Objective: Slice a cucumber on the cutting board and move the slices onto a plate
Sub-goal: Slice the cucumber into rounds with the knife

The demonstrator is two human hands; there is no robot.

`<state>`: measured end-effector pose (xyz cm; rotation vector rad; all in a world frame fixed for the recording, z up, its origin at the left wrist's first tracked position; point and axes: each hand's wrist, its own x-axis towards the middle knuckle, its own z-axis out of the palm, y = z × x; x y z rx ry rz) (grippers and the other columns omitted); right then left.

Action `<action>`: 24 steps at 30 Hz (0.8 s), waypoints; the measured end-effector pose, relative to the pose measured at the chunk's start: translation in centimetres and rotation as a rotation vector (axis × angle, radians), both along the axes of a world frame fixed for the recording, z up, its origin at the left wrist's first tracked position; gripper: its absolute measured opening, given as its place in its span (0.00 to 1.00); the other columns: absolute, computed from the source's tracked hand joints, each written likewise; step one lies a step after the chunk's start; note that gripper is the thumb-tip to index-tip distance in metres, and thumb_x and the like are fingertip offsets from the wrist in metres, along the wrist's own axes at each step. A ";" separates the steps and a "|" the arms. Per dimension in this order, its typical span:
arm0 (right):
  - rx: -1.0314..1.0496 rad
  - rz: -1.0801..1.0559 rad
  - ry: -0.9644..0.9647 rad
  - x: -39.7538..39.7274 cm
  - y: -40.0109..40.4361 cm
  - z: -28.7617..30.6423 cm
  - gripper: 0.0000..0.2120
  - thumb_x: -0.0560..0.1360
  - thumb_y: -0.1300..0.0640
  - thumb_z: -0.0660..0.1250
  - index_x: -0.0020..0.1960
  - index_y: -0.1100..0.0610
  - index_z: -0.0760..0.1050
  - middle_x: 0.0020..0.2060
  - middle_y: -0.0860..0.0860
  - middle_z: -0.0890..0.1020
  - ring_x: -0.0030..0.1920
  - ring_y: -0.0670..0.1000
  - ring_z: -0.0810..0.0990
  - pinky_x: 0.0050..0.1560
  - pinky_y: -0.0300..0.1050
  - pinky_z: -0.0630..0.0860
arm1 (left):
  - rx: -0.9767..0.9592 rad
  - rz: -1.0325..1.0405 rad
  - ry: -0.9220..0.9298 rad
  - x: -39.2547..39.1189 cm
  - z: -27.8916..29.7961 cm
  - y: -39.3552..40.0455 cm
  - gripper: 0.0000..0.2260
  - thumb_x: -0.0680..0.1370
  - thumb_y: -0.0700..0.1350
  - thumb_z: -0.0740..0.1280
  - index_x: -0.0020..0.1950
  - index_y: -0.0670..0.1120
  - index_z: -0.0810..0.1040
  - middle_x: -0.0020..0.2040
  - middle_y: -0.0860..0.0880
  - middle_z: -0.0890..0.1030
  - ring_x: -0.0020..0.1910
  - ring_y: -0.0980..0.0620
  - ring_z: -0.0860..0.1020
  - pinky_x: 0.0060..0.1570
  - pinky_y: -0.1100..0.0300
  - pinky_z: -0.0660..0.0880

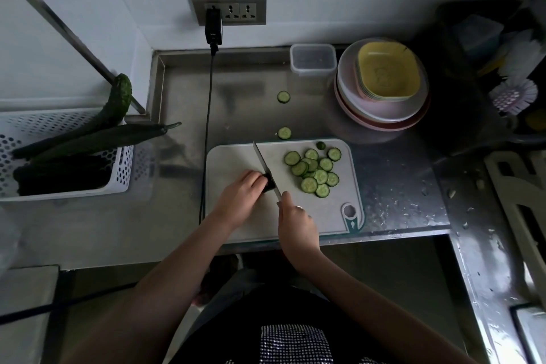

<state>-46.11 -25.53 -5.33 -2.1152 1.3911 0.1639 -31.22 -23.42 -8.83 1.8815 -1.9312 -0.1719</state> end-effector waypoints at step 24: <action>0.011 -0.149 -0.109 -1.4 -1.1 1.4 0.08 0.82 0.54 0.51 0.55 0.56 0.64 0.39 0.60 0.80 0.40 0.62 0.79 0.39 0.54 0.76 | 0.057 -0.051 -0.022 0.4 -0.5 0.3 0.16 0.64 0.29 0.73 0.49 0.39 0.76 0.47 0.43 0.76 0.49 0.44 0.72 0.42 0.48 0.78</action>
